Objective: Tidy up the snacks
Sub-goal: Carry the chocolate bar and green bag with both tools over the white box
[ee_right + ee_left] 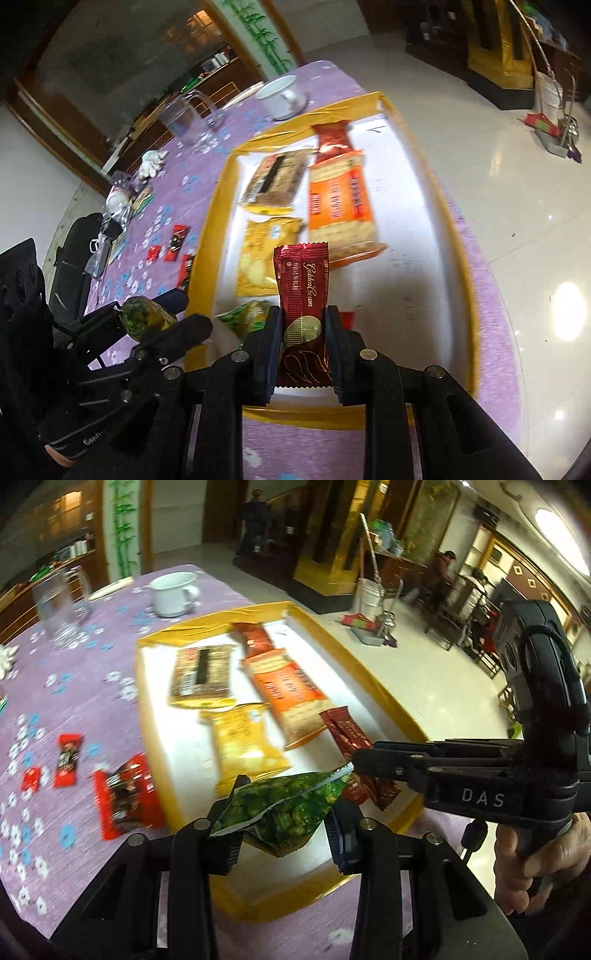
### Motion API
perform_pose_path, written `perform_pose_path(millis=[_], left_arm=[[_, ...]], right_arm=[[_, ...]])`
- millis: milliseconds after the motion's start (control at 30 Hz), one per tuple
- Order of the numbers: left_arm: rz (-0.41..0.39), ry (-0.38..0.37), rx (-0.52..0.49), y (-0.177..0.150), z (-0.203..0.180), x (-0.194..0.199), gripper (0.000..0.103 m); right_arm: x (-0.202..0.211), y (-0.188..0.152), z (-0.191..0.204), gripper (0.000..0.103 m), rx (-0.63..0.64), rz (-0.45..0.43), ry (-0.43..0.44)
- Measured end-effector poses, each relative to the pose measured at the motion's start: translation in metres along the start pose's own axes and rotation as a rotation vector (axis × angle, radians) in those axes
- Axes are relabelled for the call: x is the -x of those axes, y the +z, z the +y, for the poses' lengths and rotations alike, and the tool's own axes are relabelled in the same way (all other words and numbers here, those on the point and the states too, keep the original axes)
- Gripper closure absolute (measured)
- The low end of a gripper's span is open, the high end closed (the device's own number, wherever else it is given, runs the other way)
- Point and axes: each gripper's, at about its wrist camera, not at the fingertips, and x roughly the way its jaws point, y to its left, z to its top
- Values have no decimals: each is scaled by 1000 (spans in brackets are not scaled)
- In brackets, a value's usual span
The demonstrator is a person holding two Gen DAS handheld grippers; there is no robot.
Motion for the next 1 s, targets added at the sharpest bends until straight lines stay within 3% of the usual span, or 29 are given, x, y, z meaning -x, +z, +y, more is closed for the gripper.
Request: perform_pose_path(millis=[200, 467, 1000], left_arm=[[18, -14, -44, 9, -20, -20, 68], [28, 40, -129, 7, -41, -40, 67], [45, 124, -197, 2, -39, -52, 67]], right_arm=[[2, 2, -20, 79, -14, 10, -25], [-3, 5, -37, 79, -22, 33, -39], [-18, 9, -37, 79, -20, 59, -52]])
